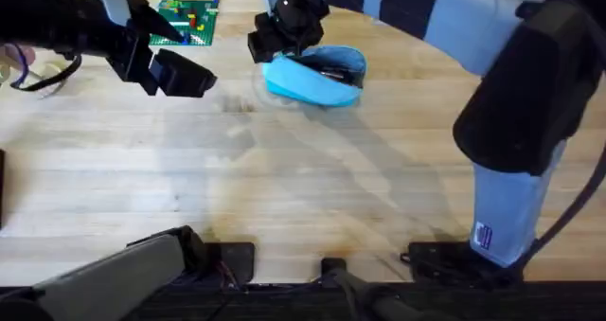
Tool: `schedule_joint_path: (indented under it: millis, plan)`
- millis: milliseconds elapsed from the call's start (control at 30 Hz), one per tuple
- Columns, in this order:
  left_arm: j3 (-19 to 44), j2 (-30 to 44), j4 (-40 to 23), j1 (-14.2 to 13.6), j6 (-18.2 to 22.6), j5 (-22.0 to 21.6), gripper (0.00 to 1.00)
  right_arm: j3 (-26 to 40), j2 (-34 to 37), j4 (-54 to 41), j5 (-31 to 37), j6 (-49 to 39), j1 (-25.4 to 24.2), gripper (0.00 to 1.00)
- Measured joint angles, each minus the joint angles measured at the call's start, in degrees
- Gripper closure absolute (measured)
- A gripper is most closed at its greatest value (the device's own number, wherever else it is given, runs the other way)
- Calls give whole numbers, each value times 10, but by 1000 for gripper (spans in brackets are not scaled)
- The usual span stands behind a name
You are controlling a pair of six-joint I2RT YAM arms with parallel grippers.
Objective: Unzip the bag, pick up the pens from the table one at a time and place them inside, then zip the bag closed.
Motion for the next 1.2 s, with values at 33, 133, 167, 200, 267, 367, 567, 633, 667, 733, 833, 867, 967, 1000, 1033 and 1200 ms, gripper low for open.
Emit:
schedule_joint_path:
  millis: [33, 133, 167, 200, 267, 367, 567, 633, 667, 733, 833, 867, 967, 1000, 1033, 1200]
  plan:
    - [0, 0, 0, 0, 0, 0, 8, 0, 0, 0, 0, 0, 0, 464]
    - [0, 0, 0, 0, 0, 0, 8, 0, 0, 0, 0, 0, 0, 492]
    - [0, 0, 0, 0, 0, 0, 7, 0, 0, 0, 0, 0, 0, 504]
    - [0, 0, 0, 0, 0, 0, 7, 0, 0, 0, 0, 0, 0, 515]
    - [0, 0, 0, 0, 0, 0, 7, 0, 0, 0, -1, 0, 0, 549]
    - [0, 0, 0, 0, 0, 0, 7, 0, 0, 1, -2, 0, 0, 553]
    - [0, 0, 0, 0, 0, 0, 7, 0, 0, 4, -2, 0, 0, 588]
    - [0, 0, 0, 0, 0, 0, 7, 0, 0, 7, -3, 0, 0, 656]
    - [0, 0, 0, 0, 0, 0, 7, 0, 0, 9, -5, 0, 0, 708]
    - [0, 0, 0, 0, 0, 0, 7, 0, 0, 12, -6, 0, 0, 788]
    - [0, 0, 0, 0, 0, 0, 7, 0, 0, 14, -8, 0, 1, 868]
    - [0, 0, 0, 0, 0, 0, 7, 0, 0, 14, -9, 0, 1, 887]
    - [0, 0, 0, 0, 0, 0, 7, 0, 0, 13, -11, 0, 1, 959]
    - [0, 0, 0, 0, 0, 0, 7, 0, 0, 13, -11, 0, 1, 960]
    - [0, 0, 0, 0, 0, 0, 8, 0, 0, 14, -11, 0, 1, 962]
    - [0, 0, 0, 0, 0, 0, 7, 0, 0, 16, -11, 0, 1, 970]
